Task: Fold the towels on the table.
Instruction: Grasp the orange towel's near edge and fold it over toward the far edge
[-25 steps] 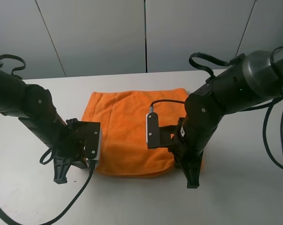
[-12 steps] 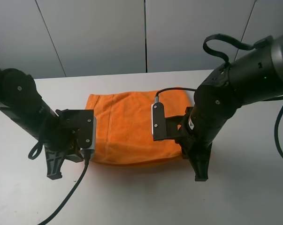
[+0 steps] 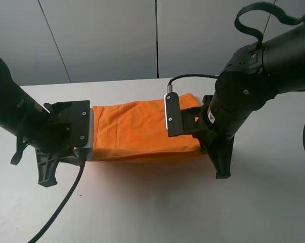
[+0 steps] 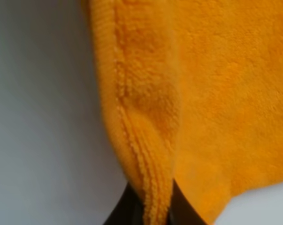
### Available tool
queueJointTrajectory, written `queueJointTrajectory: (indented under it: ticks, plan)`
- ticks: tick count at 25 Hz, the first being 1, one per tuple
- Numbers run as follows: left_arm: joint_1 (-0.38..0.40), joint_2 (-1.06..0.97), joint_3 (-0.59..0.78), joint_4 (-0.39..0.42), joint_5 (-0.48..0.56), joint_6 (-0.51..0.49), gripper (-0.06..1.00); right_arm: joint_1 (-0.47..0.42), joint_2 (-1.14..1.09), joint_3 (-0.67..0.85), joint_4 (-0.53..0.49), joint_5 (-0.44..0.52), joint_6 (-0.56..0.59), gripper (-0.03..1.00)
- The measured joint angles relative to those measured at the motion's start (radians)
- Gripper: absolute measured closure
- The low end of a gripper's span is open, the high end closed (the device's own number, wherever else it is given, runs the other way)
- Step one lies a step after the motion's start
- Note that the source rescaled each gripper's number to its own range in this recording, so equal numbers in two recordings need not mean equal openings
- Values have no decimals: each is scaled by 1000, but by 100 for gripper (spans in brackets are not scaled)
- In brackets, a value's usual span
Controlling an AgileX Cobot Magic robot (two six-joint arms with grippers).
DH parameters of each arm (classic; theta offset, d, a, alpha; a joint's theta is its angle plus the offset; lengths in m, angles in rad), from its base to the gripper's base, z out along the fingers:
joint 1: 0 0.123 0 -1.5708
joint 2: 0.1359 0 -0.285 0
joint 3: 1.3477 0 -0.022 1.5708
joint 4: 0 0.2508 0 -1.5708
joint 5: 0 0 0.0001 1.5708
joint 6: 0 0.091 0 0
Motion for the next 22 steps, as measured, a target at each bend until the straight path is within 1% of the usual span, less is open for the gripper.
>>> queueJointTrajectory:
  ticks: [3, 6, 8, 12, 14, 18, 20, 22]
  plan:
    - [-2, -24, 0, 33, 4, -45, 94, 0, -2, -24, -42, 11, 13, 96]
    - [-2, -32, 0, 85, -8, -120, 94, 0, -2, -38, -99, 7, 22, 96]
    - [-2, -33, 0, 117, -47, -197, 94, 0, -2, -41, -156, 0, 43, 96]
    - [-2, -37, 0, 219, -135, -356, 94, 0, -2, -42, -320, -29, 119, 96]
    - [-2, -37, 0, 267, -174, -419, 94, 0, -2, -43, -389, -42, 151, 96]
    - [-2, -37, 0, 361, -233, -527, 94, -33, 6, -87, -438, -68, 184, 96]
    - [-2, -37, 0, 400, -246, -567, 94, -45, 16, -126, -454, -69, 187, 96]
    - [-2, -37, 0, 445, -256, -632, 94, -48, 32, -162, -473, -69, 187, 96]
